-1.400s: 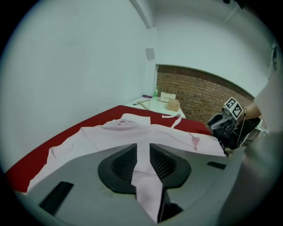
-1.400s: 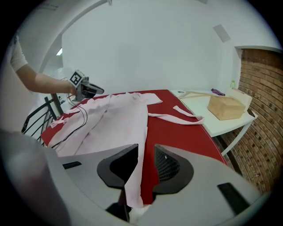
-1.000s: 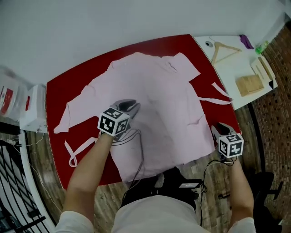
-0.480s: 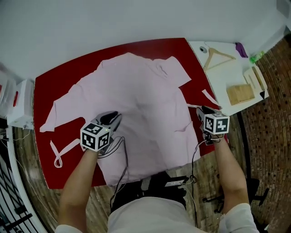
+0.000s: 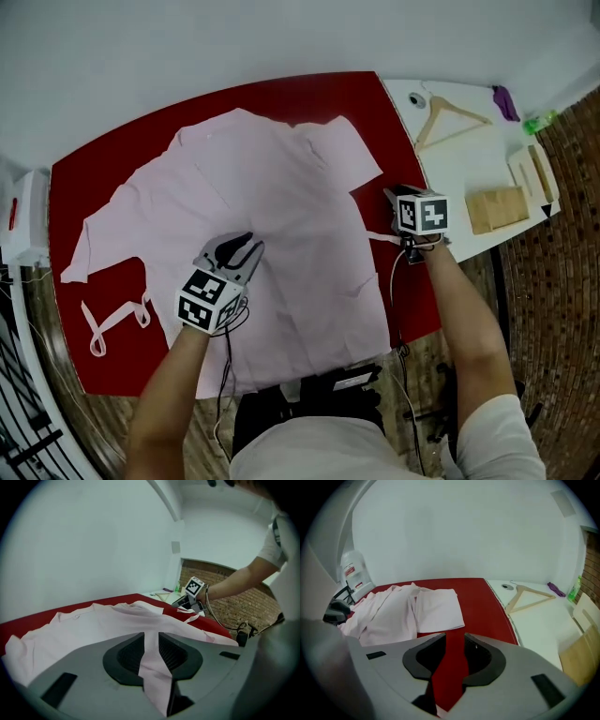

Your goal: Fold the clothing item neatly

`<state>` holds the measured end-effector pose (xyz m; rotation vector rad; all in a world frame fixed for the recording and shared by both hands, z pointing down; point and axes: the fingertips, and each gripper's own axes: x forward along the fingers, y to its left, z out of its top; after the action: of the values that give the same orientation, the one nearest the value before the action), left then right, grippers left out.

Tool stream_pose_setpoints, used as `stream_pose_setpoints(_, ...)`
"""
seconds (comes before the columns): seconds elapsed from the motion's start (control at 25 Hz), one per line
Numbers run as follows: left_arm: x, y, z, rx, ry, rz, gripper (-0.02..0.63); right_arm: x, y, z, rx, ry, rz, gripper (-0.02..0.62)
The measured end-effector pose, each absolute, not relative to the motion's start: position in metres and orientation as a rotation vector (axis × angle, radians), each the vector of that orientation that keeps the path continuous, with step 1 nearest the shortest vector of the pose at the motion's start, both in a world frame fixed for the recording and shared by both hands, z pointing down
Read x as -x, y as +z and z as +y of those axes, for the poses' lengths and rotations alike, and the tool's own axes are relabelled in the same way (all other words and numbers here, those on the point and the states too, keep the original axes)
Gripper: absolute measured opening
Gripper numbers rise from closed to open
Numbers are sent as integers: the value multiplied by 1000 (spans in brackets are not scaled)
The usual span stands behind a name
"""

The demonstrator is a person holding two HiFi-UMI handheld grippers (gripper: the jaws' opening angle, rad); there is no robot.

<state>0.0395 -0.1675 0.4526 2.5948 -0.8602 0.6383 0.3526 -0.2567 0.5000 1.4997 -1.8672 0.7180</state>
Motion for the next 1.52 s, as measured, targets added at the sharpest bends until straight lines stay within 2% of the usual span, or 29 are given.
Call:
stream_pose_setpoints(0.36, -167, 452, -226, -2800, 825, -732, 78, -345, 517, -307, -1382, 677, -1940, 100)
stream_pose_setpoints(0.52, -214, 469, -243, -2858, 1019, -631, 121, -342, 528, -314, -1348, 704, -1955, 100)
stream_pose_setpoints(0.68, -244, 489, -253, -2864, 1196, -554, 129, -339, 541, -310, -1277, 661, -1942, 98)
stream_pose_setpoints(0.88, -257, 515, -256, -2804, 1340, -496, 129, -327, 540, -308, -1210, 608, -1983, 31)
stream_pose_setpoints(1.2, -265, 532, -260, -2771, 1426, -495, 130, -325, 494, -321, -1291, 815, -2176, 26)
stream_pose_setpoints(1.52, -261, 539, -263, -2722, 1413, -528, 132, -312, 462, -326, -1300, 880, -2293, 26)
